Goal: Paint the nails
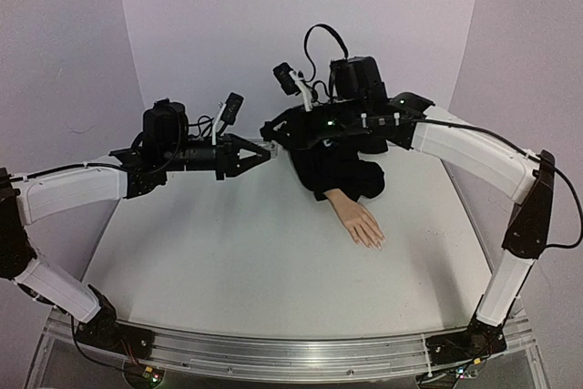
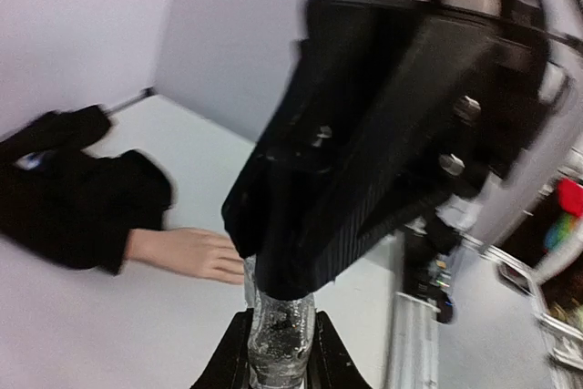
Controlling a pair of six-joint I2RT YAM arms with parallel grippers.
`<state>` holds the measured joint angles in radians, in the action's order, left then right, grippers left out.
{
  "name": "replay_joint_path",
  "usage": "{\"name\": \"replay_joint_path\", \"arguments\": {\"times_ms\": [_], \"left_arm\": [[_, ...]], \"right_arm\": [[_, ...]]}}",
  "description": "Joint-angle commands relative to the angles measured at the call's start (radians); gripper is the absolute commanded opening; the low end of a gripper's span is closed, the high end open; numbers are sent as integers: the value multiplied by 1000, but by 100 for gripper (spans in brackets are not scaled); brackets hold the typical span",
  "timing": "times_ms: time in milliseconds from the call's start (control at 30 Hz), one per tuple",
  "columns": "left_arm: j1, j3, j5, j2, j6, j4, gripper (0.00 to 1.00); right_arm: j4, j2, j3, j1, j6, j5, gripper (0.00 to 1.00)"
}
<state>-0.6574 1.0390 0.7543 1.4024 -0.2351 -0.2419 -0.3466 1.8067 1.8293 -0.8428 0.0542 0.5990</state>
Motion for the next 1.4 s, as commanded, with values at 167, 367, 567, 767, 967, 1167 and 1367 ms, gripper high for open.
{"name": "replay_joint_path", "arguments": {"times_ms": [167, 367, 567, 767, 967, 1167, 1367], "left_arm": [[-31, 190, -659, 70, 109, 52, 0], [-39, 105, -515, 21, 155, 43, 0], [-39, 30, -117, -60, 223, 80, 0], [-38, 18, 281, -92, 201, 35, 0], [-37, 45, 421, -58, 133, -15, 0], [-38, 49, 459, -38, 76, -94, 0], [-38, 56, 467, -24, 61, -104, 0]], "right_arm": [[-199, 153, 183, -243, 344, -1033, 12], [-200, 78, 181, -219, 176, -800, 63], [-140, -91, 24, -70, 41, -248, 72], [-22, -153, -55, 36, 0, 205, 65], [-16, -74, 45, 37, 42, 467, 54], [14, -35, 55, 9, 48, 537, 54], [19, -11, 69, -3, 59, 541, 30]]}}
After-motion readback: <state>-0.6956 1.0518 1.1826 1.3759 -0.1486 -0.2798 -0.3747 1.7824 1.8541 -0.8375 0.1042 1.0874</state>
